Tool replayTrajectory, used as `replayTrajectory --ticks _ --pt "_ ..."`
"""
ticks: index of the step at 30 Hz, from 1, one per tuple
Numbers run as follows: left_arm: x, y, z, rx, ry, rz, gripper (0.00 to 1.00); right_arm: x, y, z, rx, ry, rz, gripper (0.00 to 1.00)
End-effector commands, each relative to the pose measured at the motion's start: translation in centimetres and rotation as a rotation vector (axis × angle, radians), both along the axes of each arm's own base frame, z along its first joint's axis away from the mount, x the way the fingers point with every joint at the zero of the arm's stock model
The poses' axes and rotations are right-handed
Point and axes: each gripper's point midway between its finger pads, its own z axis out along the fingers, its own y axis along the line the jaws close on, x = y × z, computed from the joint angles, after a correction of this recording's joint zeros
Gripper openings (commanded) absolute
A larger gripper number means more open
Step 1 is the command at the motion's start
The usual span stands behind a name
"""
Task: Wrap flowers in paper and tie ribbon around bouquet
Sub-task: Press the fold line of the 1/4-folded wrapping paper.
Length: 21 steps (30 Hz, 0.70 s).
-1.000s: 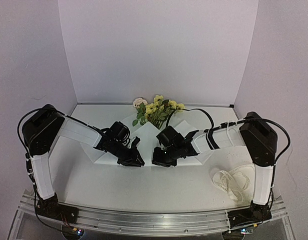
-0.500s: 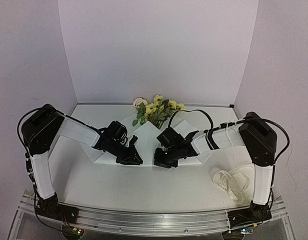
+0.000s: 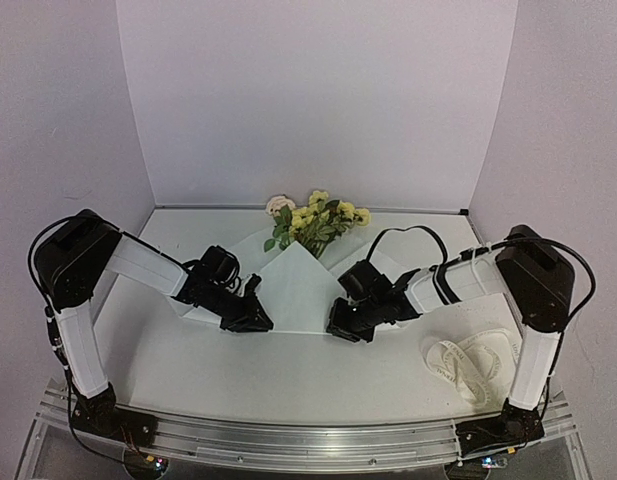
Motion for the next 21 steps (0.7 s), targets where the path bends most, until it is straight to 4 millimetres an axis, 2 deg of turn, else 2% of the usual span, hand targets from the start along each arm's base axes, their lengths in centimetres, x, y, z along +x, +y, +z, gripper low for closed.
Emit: replayTrajectory --ticks 1,7,14,21 --pt "0.1 1.3 -0.2 0.034 0.001 0.036 0.16 -0.5 -3.0 -1.3 0.049 0.092 -0.132 0.17" --pt "0.4 1.7 0.2 0.023 -0.001 0.049 0.16 -0.5 -5.2 -2.2 0.187 0.173 -0.251 0.18" --pt "0.6 1.6 0.6 0.009 -0.002 0.05 0.16 -0.2 -7.0 -2.1 0.378 0.219 -0.389 0.18" --pt "0.9 1.8 1.3 0.007 -0.017 0.064 0.17 -1.1 -11.1 -3.4 0.469 0.242 -0.563 0.17"
